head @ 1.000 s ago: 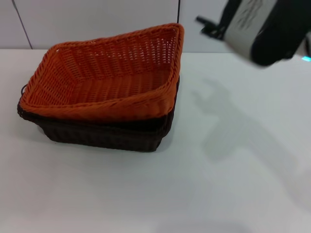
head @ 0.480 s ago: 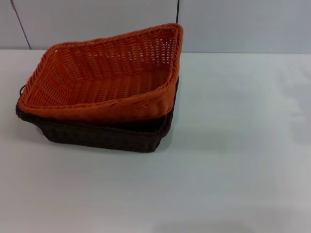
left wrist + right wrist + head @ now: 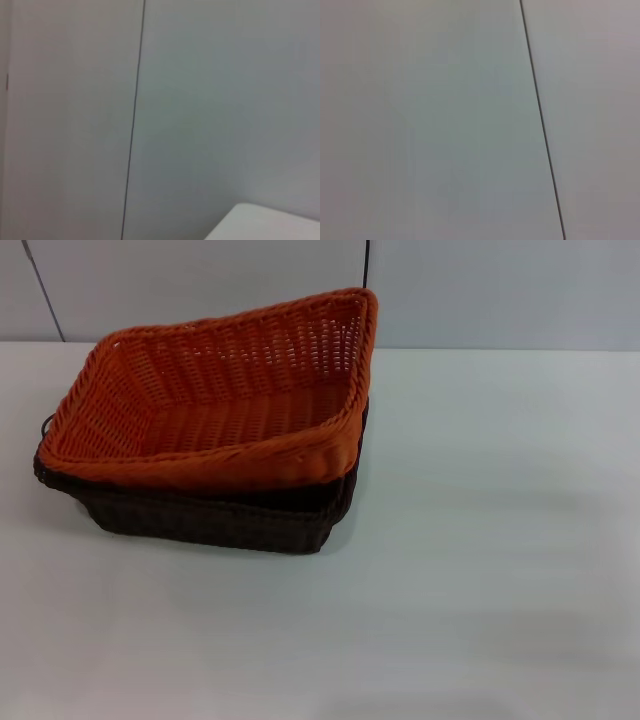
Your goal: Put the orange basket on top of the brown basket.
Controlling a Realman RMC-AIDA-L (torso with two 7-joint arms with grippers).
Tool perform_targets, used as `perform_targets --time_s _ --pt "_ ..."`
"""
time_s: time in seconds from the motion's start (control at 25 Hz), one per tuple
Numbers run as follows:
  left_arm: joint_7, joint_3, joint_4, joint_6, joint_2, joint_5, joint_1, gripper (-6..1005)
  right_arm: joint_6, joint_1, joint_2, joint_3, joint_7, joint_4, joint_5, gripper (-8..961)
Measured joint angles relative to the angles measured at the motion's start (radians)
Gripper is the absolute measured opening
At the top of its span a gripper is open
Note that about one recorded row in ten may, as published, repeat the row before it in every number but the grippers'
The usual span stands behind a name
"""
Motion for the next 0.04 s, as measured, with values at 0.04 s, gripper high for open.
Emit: perform_targets --time_s 0.04 --pt "-0.011 0.003 0.000 0.010 0.001 0.000 0.006 773 -0.015 0.002 0.000 -0.005 -0.001 -0.014 0.000 646"
